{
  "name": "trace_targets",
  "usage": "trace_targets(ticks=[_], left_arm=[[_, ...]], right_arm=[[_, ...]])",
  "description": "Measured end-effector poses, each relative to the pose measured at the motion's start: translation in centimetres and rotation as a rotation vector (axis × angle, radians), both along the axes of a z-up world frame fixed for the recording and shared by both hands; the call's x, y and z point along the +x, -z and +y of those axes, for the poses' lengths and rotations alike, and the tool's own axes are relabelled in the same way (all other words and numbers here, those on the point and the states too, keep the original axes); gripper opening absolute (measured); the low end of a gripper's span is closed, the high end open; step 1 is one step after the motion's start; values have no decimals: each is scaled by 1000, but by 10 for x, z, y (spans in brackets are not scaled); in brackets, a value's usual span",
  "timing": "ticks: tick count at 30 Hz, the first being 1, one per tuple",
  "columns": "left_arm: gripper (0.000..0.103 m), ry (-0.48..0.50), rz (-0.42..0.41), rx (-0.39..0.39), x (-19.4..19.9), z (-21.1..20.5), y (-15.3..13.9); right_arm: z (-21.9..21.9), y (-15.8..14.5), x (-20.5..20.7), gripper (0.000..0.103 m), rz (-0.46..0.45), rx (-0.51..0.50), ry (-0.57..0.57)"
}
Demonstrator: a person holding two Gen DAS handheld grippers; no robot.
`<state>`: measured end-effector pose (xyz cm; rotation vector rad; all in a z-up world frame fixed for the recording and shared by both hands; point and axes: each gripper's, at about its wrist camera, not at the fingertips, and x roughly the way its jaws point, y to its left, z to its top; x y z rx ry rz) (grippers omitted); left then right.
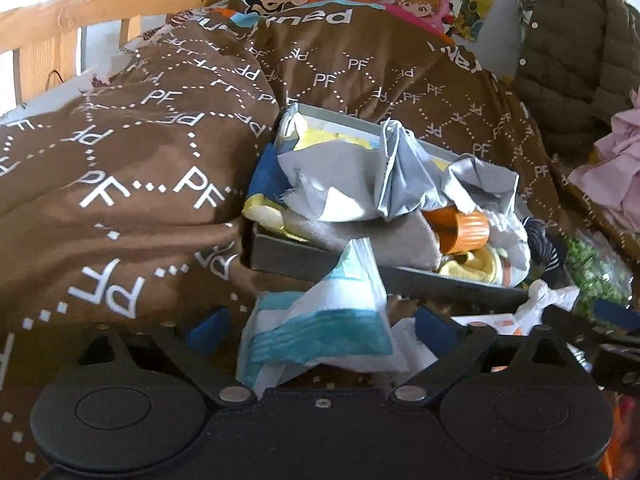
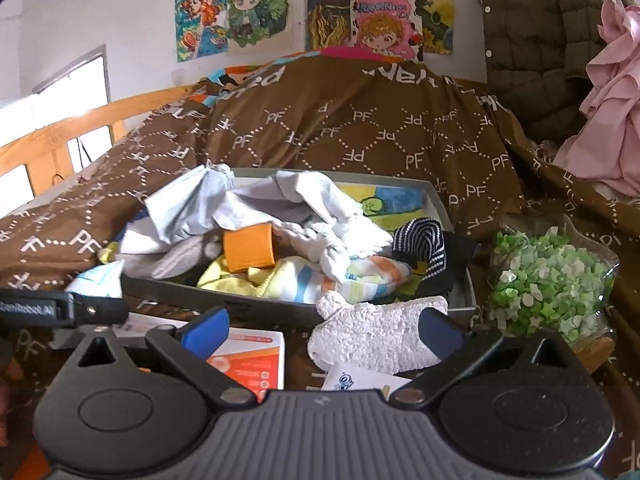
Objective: Organize soft objects
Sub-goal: 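Grasp the blue-print wet-wipe pack with the left tool while the right tool grasps the white foam pad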
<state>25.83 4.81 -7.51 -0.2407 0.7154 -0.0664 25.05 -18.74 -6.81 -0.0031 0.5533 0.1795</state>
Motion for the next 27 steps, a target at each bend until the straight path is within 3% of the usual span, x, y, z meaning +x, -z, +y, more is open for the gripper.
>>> trace_targets(ticks=[6,10,19,27], left_arm=[[74,11,-5,-55,5,0,2],[61,48,-31,-49,3,-4,-1],[56,111,-100,-12,-4,-16,-7],[56,178,-150,10,-12,-29,-14]], right_arm=[[15,12,9,103,-18,-89,20],[26,18,13,102,-53,-176,3],[29,18,19,92,-73,-223,-10],[29,22,27,69,-46,-301,-7]])
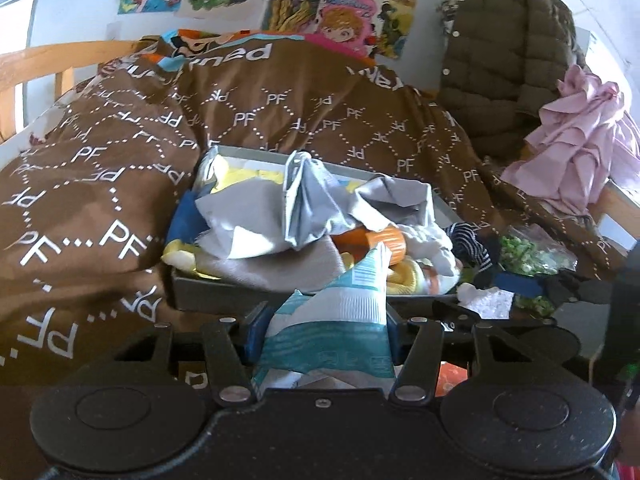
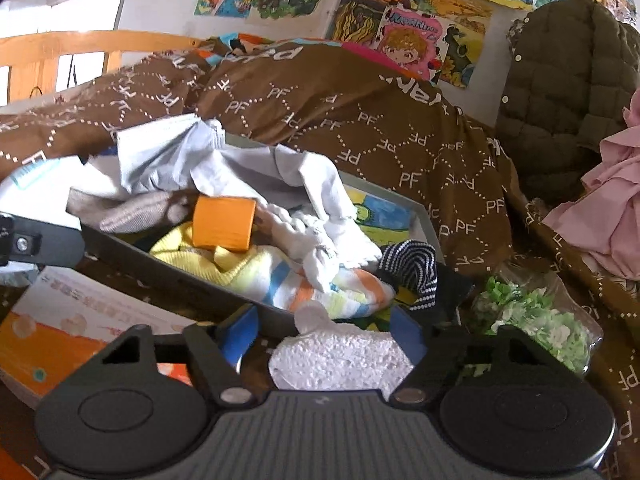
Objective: Organize soft objects
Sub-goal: 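Grasp the blue-print wet-wipe pack with the left tool while the right tool grasps the white foam pad, then carry the wipe pack into the box with the left tool while the right tool carries the foam pad there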
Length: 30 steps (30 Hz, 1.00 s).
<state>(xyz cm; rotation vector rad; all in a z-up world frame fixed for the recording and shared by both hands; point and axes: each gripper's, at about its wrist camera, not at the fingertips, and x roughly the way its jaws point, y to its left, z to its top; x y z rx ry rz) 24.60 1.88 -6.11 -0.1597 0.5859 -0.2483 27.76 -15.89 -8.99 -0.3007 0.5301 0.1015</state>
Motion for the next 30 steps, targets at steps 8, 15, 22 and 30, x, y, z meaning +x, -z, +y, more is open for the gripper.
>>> trace_targets(ticks=[8,15,22,30], left_arm=[[56,24,-10,-11,-3,-2,-1],[56,21,-22,-24,-4,-1,-2],[56,28,-50,-26,-10,-4,-9],[56,30,-98,-36,-17,-7,-21]], right_arm=[[4,1,4,48,43,-78,-55],[5,-7,1,33,53,-81,-67],[-4,-24,-5,32,28,-31,-56],[-15,-48,-13,18,-69,38,-62]])
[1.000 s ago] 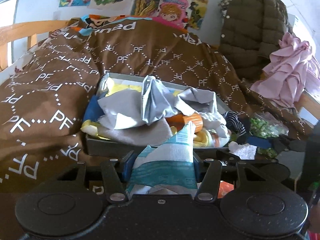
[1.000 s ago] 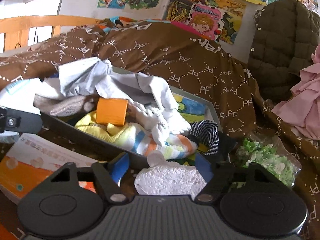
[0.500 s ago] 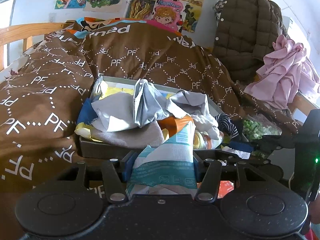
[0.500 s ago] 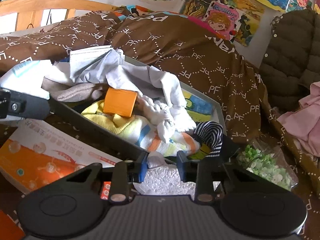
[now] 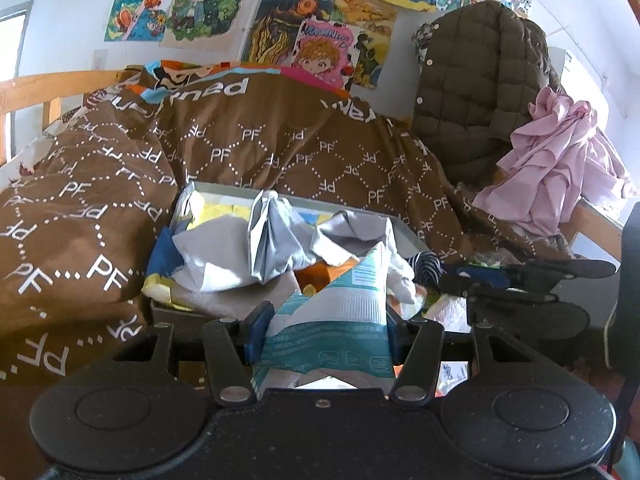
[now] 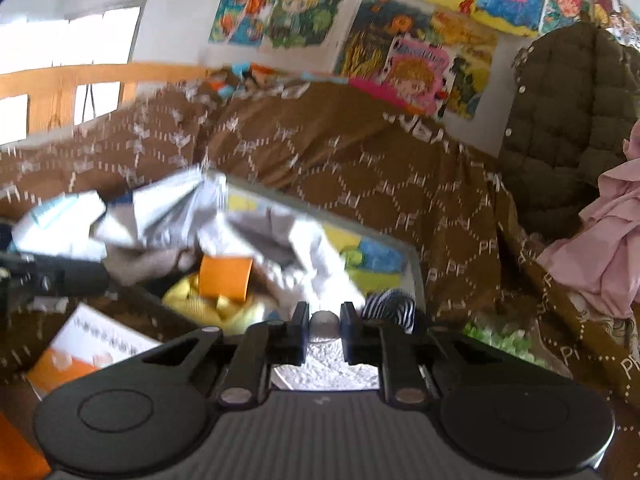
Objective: Organize soft objects
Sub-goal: 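Carry the wipe pack into the box with the left tool while the right tool carries the foam pad there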
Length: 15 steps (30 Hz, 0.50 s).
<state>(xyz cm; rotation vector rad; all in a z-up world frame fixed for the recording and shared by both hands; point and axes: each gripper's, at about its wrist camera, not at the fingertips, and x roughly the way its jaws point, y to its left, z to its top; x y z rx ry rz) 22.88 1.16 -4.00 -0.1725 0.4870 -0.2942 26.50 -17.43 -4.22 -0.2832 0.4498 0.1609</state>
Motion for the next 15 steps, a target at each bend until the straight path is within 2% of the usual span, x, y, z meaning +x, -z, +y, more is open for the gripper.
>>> trace_targets(ticks=[6,12,15], left_arm=[[56,-10,5,1,1,0,0],[56,-23,-7,-14,5,2,-4],[56,-35,-30,-24,18,1,-13]], right_arm=[[-7,2,5,18,14,33,7],[-9,-13,0,18,-96,78,-16],[-19,-18,8,18,-139,150,-16]])
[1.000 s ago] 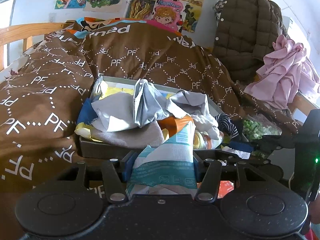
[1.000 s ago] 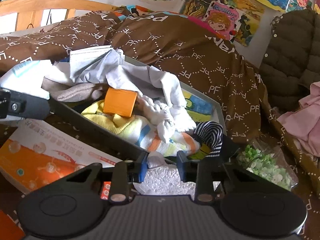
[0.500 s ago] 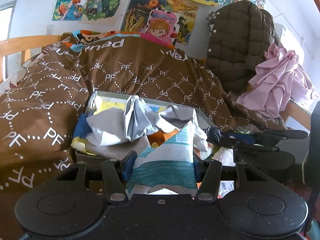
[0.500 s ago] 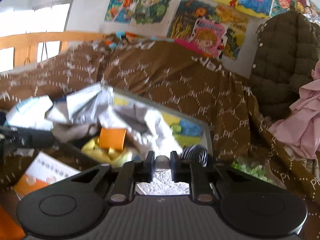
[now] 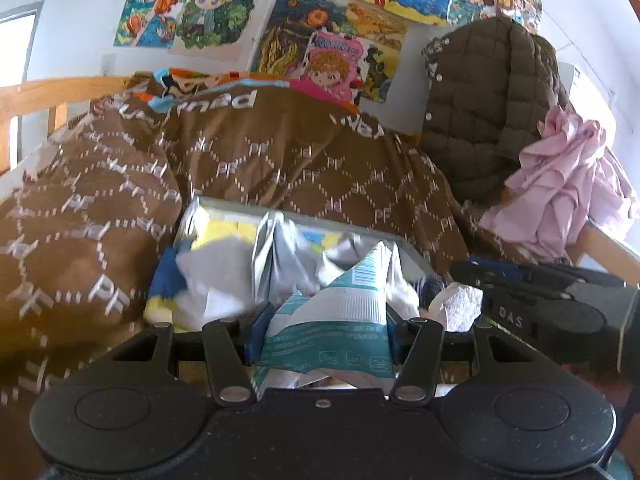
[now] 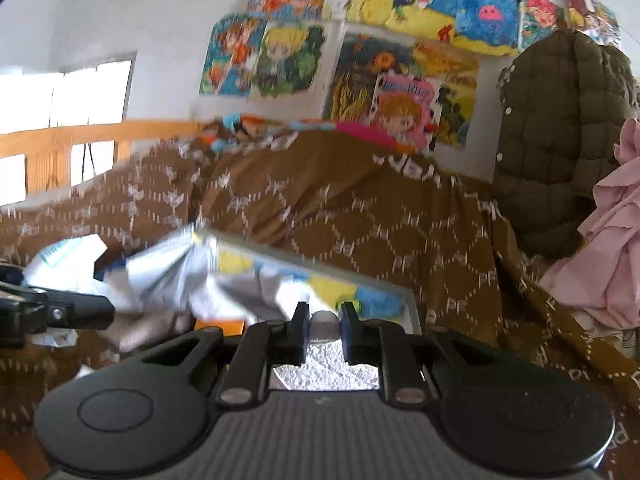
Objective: Organize soft objects
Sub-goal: 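Carry the wipe pack into the box with the left tool while the right tool carries the foam pad there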
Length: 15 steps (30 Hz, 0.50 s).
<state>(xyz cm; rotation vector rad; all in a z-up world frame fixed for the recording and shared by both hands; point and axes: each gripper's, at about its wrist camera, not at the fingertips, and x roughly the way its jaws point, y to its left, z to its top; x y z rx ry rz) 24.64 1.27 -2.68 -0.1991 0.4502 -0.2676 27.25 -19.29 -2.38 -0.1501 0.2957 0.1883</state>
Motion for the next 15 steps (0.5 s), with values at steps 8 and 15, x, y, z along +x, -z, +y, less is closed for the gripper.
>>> trace_targets(ticks=[8,15], left_arm=[[57,23,-105,3,66,-40,-24],[57,92,-80,1,117,-82,-17]], right_arm=[[-62,-4,32,18,8,317,68],[-91,10,47,18,53,411,102]])
